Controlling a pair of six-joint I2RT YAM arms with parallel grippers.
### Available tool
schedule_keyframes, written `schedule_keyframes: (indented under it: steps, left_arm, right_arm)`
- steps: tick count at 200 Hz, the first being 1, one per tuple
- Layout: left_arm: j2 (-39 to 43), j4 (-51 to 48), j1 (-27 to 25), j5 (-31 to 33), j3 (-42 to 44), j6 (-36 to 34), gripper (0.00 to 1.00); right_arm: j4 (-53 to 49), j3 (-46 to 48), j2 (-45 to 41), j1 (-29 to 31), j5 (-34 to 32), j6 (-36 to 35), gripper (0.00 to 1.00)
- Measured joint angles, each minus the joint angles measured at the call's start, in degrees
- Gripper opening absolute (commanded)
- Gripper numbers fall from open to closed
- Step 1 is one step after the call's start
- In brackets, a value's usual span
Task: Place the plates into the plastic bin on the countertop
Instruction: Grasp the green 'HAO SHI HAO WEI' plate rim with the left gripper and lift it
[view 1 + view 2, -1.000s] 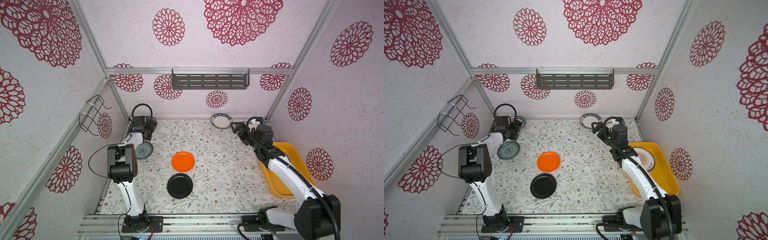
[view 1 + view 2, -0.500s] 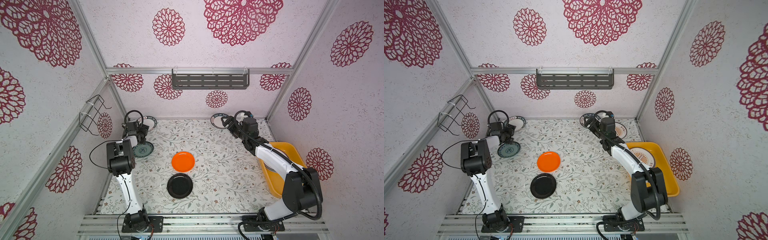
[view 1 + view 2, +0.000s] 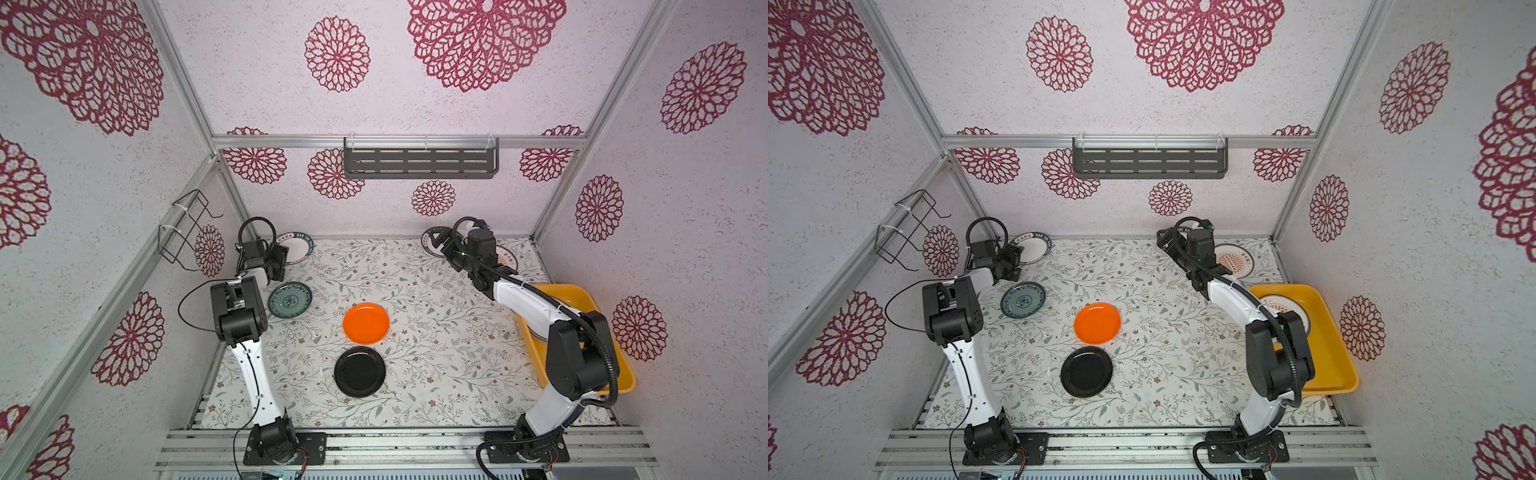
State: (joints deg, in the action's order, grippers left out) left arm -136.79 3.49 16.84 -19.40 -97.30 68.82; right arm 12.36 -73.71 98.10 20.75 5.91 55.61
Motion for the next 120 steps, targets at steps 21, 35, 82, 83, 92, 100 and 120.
schedule_keyframes:
  steps: [21, 35, 82, 83, 92, 100, 120]
  left_arm:
    - [-2.14, 0.37, 0.33, -1.40, -2.62, 0.02, 0.81]
    - [-3.26, 0.61, 0.35, -2.19, -3.87, 0.11, 0.76]
    - [-4.04, 0.94, 0.35, -2.43, -3.48, 1.79, 0.43]
    - [-4.04, 0.90, 0.35, -2.43, -3.48, 1.73, 0.43]
    - [-4.11, 0.76, 0.35, -2.36, -3.17, 2.08, 0.36]
    - [-4.26, 0.92, 0.35, -2.38, -2.97, 2.36, 0.30]
    - [-4.35, 0.85, 0.35, -2.34, -2.40, 2.75, 0.18]
  right_arm:
    - [0.02, -0.33, 0.76, 0.22, -0.76, 0.63, 0.99]
    - [0.09, -1.27, 1.84, 0.37, -1.18, 1.14, 0.99]
    - [0.24, -4.74, 5.73, 0.85, -1.22, 2.10, 0.99]
    - [0.24, -4.74, 5.73, 0.85, -1.22, 2.10, 0.99]
    - [0.22, -4.79, 5.84, 0.85, -1.25, 2.40, 0.99]
    - [0.24, -4.81, 5.84, 0.85, -1.29, 2.51, 0.99]
    - [0.24, -4.83, 5.84, 0.96, -1.40, 2.54, 0.99]
